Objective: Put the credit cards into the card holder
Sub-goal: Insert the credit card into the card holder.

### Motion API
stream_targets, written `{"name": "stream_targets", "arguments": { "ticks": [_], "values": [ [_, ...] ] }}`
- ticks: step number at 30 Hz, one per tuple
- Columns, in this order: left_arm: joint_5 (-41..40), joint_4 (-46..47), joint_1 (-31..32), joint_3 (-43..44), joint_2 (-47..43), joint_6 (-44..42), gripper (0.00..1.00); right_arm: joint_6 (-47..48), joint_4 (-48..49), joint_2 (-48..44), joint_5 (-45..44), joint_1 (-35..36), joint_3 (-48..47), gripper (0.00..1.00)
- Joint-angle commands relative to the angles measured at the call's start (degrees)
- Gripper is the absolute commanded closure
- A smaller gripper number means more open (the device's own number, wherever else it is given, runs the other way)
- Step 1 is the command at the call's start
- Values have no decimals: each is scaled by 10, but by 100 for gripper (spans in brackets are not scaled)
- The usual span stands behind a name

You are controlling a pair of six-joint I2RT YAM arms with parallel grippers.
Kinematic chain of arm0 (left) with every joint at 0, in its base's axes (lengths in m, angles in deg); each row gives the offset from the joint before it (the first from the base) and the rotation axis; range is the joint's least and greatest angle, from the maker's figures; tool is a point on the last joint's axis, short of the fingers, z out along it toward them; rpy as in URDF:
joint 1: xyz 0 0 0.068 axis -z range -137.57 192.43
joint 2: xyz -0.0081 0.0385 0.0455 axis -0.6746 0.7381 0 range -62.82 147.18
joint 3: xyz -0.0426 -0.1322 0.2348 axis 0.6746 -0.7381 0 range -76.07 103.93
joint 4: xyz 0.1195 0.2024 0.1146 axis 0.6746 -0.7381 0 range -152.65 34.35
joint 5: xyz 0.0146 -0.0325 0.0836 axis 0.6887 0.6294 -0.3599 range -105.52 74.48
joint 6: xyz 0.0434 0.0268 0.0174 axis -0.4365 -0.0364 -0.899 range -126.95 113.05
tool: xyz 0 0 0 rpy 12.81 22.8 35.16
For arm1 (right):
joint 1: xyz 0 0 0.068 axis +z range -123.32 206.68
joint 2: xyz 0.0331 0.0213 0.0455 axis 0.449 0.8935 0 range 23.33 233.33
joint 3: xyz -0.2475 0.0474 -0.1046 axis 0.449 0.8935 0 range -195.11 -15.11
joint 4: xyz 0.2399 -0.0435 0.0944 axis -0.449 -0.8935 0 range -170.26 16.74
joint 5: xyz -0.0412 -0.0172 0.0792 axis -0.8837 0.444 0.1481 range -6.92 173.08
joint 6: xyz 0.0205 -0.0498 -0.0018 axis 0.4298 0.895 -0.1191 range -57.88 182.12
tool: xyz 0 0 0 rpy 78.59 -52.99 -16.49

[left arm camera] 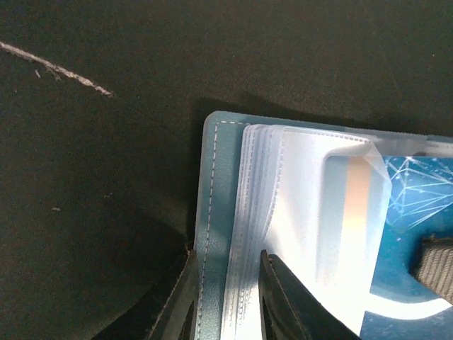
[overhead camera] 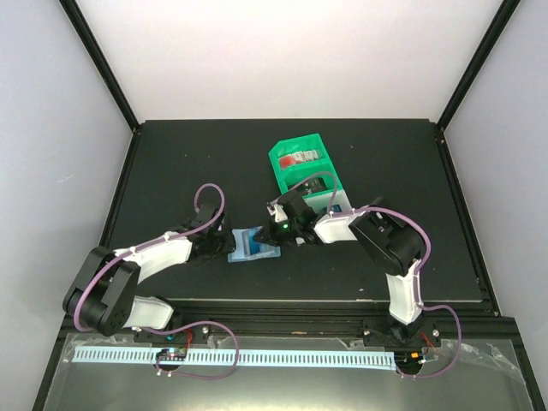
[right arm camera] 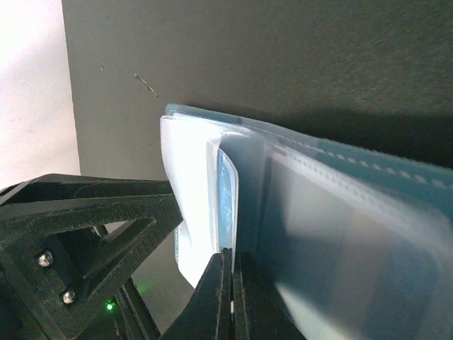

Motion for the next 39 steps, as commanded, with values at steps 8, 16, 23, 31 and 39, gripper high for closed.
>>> {"name": "stream_targets", "arguments": {
  "ticks": [8, 16, 23, 31, 39],
  "values": [
    [9, -6, 1, -34, 27, 13, 72, -49, 65, 45, -29, 36, 4, 97],
    [-6, -24, 1, -40, -20, 17, 68, -29, 20, -11, -84, 40, 22, 76],
    [15, -27, 1, -46, -36, 12, 63, -10, -53, -51, -124, 52, 23, 55],
    [71, 4, 1, -59, -50, 3, 59, 20, -173, -58, -181, 77, -24, 47],
    [90, 20, 1, -69, -47, 4, 65, 55, -248, -44, -219, 106, -93, 42]
  ]
}}
